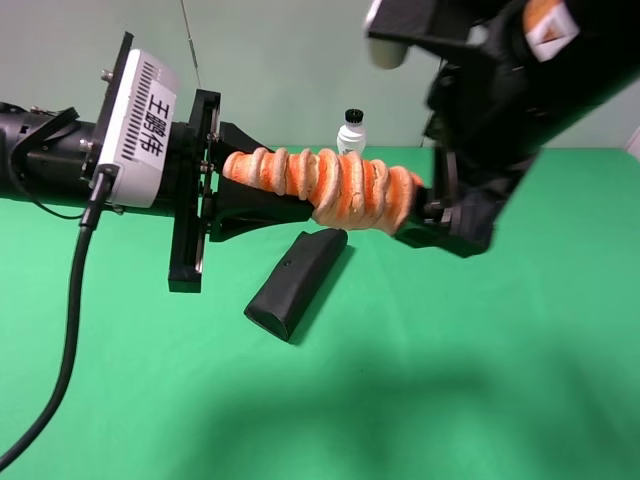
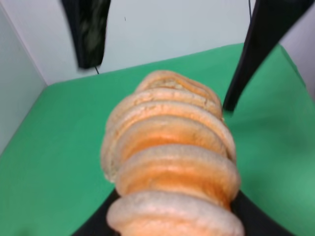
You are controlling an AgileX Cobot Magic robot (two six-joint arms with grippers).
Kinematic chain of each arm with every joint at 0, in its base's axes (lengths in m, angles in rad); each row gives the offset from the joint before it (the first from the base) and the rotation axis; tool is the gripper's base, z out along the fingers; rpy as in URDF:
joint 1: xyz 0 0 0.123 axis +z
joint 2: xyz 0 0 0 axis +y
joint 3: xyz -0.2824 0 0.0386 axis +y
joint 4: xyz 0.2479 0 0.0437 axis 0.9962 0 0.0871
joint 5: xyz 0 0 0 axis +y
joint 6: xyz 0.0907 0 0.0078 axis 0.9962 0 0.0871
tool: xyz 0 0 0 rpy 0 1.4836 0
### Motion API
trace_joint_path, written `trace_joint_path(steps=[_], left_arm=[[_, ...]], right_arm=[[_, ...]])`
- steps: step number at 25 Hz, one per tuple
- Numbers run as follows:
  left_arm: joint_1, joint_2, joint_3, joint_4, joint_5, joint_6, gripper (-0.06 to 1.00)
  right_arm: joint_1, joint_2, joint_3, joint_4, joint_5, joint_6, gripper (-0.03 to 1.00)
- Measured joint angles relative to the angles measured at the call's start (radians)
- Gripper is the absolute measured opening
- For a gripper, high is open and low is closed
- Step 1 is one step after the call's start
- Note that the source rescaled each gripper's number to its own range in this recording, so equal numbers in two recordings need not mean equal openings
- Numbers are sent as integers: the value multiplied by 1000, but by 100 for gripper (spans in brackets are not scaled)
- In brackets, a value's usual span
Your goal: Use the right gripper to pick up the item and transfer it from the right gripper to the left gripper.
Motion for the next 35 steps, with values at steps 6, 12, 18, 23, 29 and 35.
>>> trace_joint_path(steps=[6,12,18,23,29,35], left_arm=[[0,0,0,0,0,16,6],[0,0,-8,1,0,37,5],[0,0,-14,1,0,38,5],[0,0,-14,1,0,38,5],[0,0,-14,1,0,40,5],[0,0,-14,1,0,41,4]], right_arm=[[-6,-123,0,-103,80,168,100],[-161,-233,32,-147,68,390,100],[-353,-372,192,-61,7,441,100],[-392,-533,322,31,-36,445,100],[-394,-779,460,63,-36,446,100],[-396,-991,583,195,-21,449,100]])
